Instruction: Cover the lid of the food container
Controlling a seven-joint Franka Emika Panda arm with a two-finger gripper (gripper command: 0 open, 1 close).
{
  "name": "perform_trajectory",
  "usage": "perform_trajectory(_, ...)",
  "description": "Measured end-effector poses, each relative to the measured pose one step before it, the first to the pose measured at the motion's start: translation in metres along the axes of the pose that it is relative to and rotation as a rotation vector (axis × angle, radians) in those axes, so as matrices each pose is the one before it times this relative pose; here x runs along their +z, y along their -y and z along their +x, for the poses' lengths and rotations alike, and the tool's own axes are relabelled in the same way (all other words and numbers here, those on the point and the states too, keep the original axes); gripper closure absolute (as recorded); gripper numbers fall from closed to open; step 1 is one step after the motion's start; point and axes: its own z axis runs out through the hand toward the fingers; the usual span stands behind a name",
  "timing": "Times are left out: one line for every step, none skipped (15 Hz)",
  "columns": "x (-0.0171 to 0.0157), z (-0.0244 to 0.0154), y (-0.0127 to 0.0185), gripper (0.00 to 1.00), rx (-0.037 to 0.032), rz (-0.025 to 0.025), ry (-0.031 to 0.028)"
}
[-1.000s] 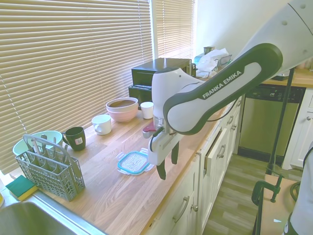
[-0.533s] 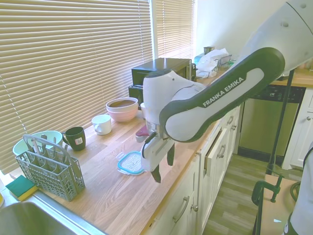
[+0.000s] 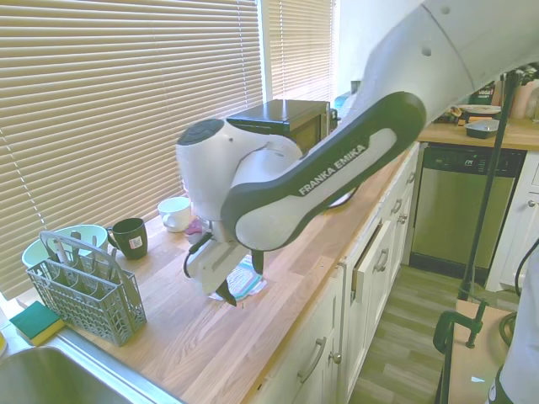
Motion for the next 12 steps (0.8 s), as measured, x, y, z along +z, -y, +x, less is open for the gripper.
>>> perform_trajectory(0.00206, 0.00135, 0.00939, 0.00, 0.01089, -0.01983, -0.01320)
perform_trajectory(0.00339, -0.00010, 0.00939, 0.00, 0.00949, -0.01959, -0.01360)
perform_trajectory(0.00470, -0.00074, 0.00819, 0.00, 0.00990, -0.02245, -0.01401)
perform_trajectory(0.00493, -0.00192, 0.00815, 0.00, 0.00936, -0.02101, -0.01091)
perform_trajectory(0.00532, -0.00067, 0.00729, 0.00, 0.00699, -0.01783, -0.00589)
perform_trajectory(0.00491, 0.00014, 0.00580, 0.00, 0.00586, -0.01571, -0.00677)
perform_trajectory(0.00343, 0.00132, 0.00462, 0.00, 0.00742, -0.00963, -0.00952)
perform_trajectory(0.00386, 0.00335, 0.00385, 0.00, 0.00902, -0.00789, -0.00879)
perform_trajectory(0.00350, 0.00336, 0.00367, 0.00, 0.00856, -0.00774, -0.00758)
perform_trajectory(0.00372, 0.00264, 0.00352, 0.00, 0.00749, -0.00904, -0.00830)
perform_trajectory(0.00328, 0.00204, 0.00334, 0.00, 0.00665, -0.00689, -0.00373)
perform_trajectory(0.00333, 0.00159, 0.00351, 0.00, 0.00289, -0.00572, -0.00370)
